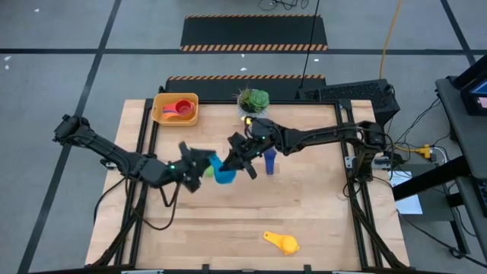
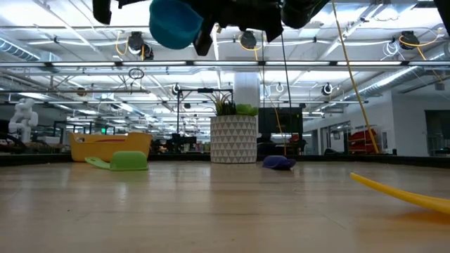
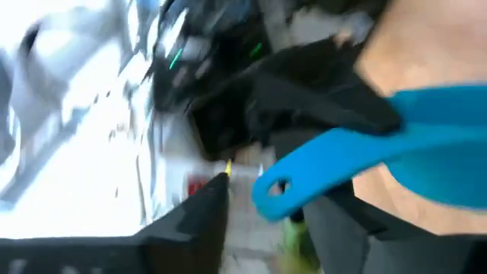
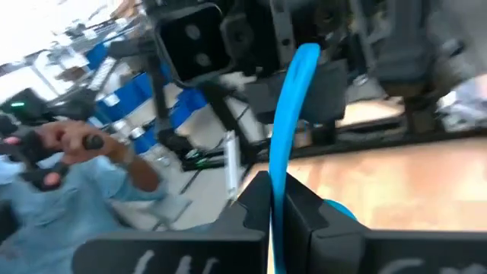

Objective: Nest measuring cups in basket
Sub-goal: Stack the light blue measuring cup on top of the dark orange measuring cup in the yellow bin

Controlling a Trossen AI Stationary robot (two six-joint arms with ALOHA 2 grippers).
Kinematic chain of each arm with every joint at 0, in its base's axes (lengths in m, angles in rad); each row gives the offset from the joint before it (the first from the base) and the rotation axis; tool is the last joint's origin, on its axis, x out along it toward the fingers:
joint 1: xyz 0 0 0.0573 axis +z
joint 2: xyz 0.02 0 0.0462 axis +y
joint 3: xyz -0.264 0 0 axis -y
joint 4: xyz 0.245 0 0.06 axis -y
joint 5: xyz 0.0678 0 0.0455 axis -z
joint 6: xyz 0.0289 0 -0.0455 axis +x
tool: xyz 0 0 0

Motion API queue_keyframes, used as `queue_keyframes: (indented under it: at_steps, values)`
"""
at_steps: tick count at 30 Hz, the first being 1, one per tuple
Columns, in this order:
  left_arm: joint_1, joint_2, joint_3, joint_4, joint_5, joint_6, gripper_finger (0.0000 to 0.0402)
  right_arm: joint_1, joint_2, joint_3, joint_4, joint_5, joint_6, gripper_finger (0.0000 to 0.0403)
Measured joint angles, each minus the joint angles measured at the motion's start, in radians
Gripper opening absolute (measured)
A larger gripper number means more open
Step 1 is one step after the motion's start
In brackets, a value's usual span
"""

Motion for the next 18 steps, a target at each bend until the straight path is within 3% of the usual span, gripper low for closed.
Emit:
queue_keyframes:
  at_steps: [5,8,13,18]
  values:
    - [-0.043,0.000,0.000,-0.036,-0.239,-0.264,0.0214,-0.024,-0.014,-0.001,0.017,0.035,-0.050,0.0001]
    - [-0.106,-0.001,0.000,-0.151,-0.314,-0.374,0.0221,-0.039,-0.015,-0.001,0.015,0.030,-0.043,0.0001]
    - [-0.213,0.000,0.000,-0.204,-0.299,-0.467,0.0211,-0.069,-0.015,-0.001,-0.003,0.020,0.026,0.0001]
    - [-0.220,0.031,0.002,-0.211,-0.158,-0.465,0.0180,-0.081,-0.015,-0.001,-0.037,0.076,0.095,0.0000]
